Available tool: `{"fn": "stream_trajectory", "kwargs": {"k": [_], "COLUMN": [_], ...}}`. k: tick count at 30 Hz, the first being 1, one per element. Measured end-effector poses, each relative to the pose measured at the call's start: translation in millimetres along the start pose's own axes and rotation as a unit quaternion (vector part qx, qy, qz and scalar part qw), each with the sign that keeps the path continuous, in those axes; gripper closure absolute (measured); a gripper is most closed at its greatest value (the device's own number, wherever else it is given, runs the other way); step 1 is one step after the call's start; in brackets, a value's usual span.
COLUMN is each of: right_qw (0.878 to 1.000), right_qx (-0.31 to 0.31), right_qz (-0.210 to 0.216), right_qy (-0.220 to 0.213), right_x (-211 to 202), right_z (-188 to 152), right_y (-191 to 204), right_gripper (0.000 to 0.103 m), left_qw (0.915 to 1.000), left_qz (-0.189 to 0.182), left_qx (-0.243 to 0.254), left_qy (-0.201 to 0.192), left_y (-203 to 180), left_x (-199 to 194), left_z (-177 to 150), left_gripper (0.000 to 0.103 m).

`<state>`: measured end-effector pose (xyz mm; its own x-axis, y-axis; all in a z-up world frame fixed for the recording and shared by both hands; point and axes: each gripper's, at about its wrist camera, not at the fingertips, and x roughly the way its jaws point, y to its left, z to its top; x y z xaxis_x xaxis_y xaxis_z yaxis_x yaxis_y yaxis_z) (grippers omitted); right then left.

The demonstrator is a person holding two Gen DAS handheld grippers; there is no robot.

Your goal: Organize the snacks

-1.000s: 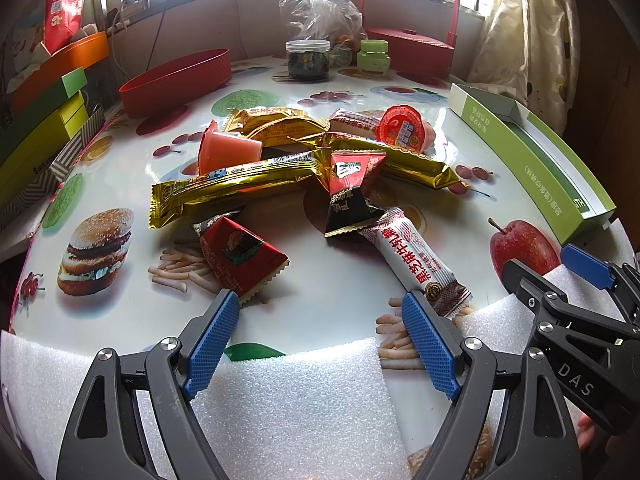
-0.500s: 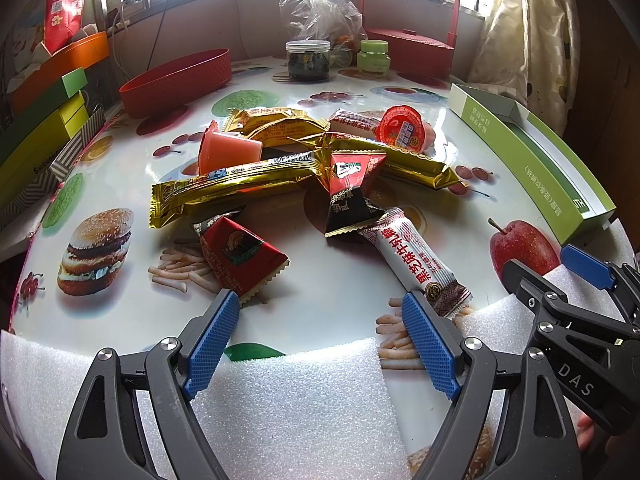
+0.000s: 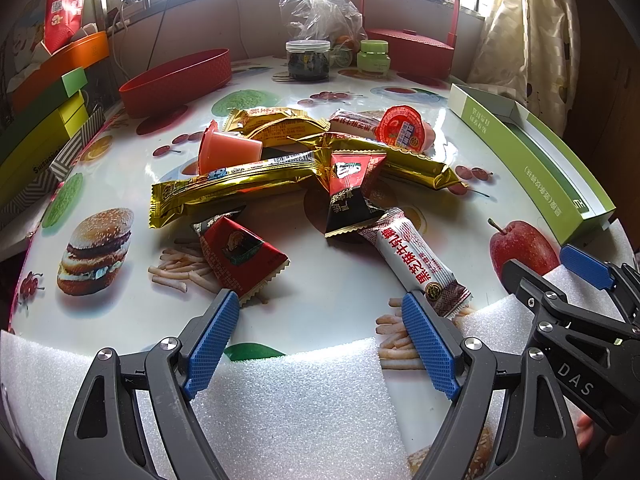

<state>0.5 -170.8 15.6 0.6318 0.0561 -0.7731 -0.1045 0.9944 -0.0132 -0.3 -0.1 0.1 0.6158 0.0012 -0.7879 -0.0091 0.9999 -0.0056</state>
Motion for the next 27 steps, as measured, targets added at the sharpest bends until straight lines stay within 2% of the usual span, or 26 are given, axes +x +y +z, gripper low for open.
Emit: {"fn": "stream_trajectory", "kwargs": {"k": [9, 15, 17, 20, 22, 25, 27], "right_qw": [1.000, 1.000, 1.000, 0.999, 0.997, 0.991, 0.989], "right_qx": [0.000, 0.003, 0.009, -0.006, -0.024, -0.053, -0.069], "right_qz": [0.000, 0.007, 0.024, 0.042, 0.072, 0.118, 0.134], "right_qy": [0.000, -0.002, -0.001, -0.021, -0.028, -0.021, -0.009], "right_x": [-0.4, -7.9, -8.3, -15.5, -19.6, -18.2, -13.7], "right_z": [0.7, 6.4, 9.0, 13.3, 18.8, 25.7, 28.0], "right_y": [0.4, 1.1, -0.4, 6.5, 17.6, 34.6, 47.1], "right_gripper": [0.029, 0.029, 0.029, 0.029, 0.029, 0.029, 0.029], "left_qw": [1.0000, 0.9995, 0.9993, 0.9990, 0.9992, 0.9994, 0.9993], "left_qz": [-0.005, -0.027, -0.032, -0.033, -0.026, -0.016, -0.014], "left_qx": [0.007, -0.001, -0.013, -0.029, -0.031, -0.029, -0.033], "left_qy": [0.004, 0.013, 0.016, 0.013, 0.006, -0.004, -0.008], "left_y": [-0.5, 8.6, 21.7, 36.2, 47.2, 63.6, 74.2], "left_x": [-0.2, -6.0, -4.4, -9.1, -13.3, -13.7, -13.4], "left_z": [-0.1, 3.2, 6.2, 9.2, 12.7, 19.5, 24.1], "left_gripper": [0.019, 0.019, 0.019, 0.019, 0.019, 0.019, 0.019]}}
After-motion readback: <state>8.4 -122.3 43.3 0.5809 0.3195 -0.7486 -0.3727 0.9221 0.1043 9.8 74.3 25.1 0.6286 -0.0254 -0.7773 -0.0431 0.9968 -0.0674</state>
